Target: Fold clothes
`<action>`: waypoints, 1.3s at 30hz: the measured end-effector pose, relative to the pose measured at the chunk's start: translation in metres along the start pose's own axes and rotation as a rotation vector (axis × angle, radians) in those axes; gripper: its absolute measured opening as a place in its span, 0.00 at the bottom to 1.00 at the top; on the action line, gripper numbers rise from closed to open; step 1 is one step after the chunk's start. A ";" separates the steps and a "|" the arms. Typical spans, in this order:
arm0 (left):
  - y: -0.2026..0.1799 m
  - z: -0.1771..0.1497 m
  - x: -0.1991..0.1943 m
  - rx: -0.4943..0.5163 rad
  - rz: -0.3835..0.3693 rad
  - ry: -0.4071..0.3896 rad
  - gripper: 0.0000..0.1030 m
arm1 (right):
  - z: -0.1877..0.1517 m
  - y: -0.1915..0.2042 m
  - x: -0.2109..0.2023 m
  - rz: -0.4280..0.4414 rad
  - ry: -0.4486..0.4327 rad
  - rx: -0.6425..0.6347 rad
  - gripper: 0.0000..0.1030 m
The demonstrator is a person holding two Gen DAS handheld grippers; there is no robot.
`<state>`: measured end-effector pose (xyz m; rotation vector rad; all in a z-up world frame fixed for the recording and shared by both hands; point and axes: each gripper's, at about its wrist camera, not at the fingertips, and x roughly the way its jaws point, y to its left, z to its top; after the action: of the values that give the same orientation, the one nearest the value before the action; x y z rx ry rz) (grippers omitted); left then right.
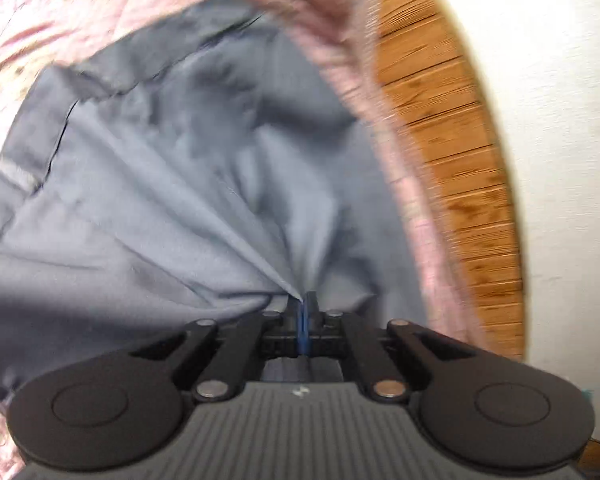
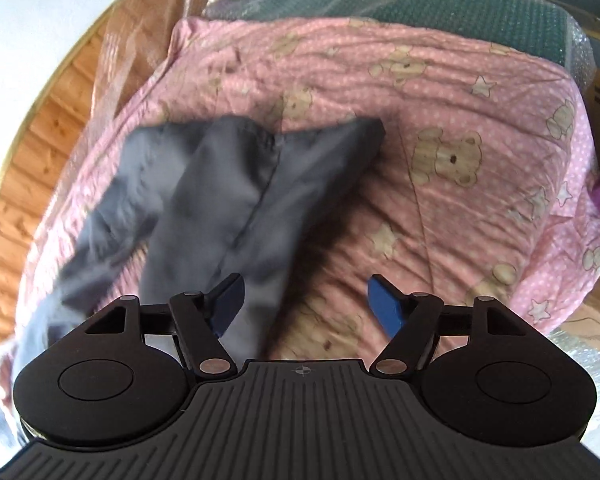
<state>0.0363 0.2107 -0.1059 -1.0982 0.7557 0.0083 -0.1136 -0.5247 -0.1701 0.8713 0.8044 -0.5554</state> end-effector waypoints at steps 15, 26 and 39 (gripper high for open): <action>0.084 -0.040 -0.097 -0.089 0.263 -0.146 0.77 | 0.028 -0.008 0.047 -0.009 0.011 0.134 0.90; 0.071 0.021 0.009 -0.015 0.377 0.053 0.04 | 0.034 0.019 0.082 0.010 0.116 -0.038 0.04; -0.123 0.135 -0.066 0.347 -0.217 -0.276 0.03 | 0.155 0.199 -0.046 0.449 -0.307 -0.060 0.00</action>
<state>0.1056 0.2830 0.0608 -0.8202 0.3695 -0.1478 0.0607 -0.5418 0.0173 0.8528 0.3274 -0.2558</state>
